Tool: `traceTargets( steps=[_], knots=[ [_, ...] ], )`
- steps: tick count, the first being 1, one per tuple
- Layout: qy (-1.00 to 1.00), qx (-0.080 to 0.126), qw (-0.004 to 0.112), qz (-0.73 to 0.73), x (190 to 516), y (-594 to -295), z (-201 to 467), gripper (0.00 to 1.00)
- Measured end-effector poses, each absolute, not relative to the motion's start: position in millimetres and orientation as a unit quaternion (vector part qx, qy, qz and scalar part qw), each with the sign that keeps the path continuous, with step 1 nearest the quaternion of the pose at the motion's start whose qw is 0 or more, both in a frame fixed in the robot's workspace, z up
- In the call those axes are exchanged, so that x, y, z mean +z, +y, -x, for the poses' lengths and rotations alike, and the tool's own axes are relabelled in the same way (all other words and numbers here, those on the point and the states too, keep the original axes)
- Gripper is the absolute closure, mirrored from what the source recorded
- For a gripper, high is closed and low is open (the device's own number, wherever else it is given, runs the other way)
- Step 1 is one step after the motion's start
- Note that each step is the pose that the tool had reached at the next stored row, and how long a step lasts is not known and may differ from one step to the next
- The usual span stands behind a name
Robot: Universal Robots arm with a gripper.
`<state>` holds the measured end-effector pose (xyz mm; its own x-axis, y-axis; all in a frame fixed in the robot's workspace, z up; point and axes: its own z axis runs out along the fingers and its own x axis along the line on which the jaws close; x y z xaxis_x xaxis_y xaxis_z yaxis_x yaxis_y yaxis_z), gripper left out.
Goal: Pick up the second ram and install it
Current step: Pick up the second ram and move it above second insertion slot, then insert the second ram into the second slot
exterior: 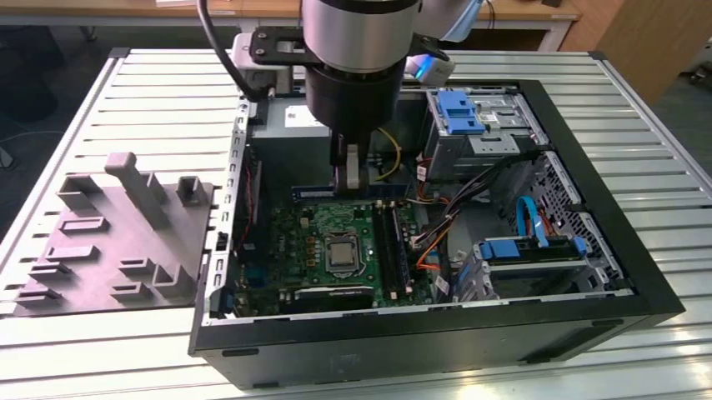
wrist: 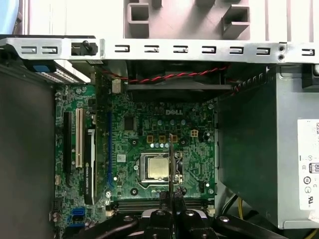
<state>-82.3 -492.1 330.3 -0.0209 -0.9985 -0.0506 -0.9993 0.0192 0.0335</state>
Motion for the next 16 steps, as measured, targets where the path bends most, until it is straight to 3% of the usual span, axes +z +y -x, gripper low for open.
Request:
traceTargets(
  steps=[16],
  knots=[
    [0.714,0.03,0.006,0.7,326.2,-492.1,82.3,0.87]
  ],
)
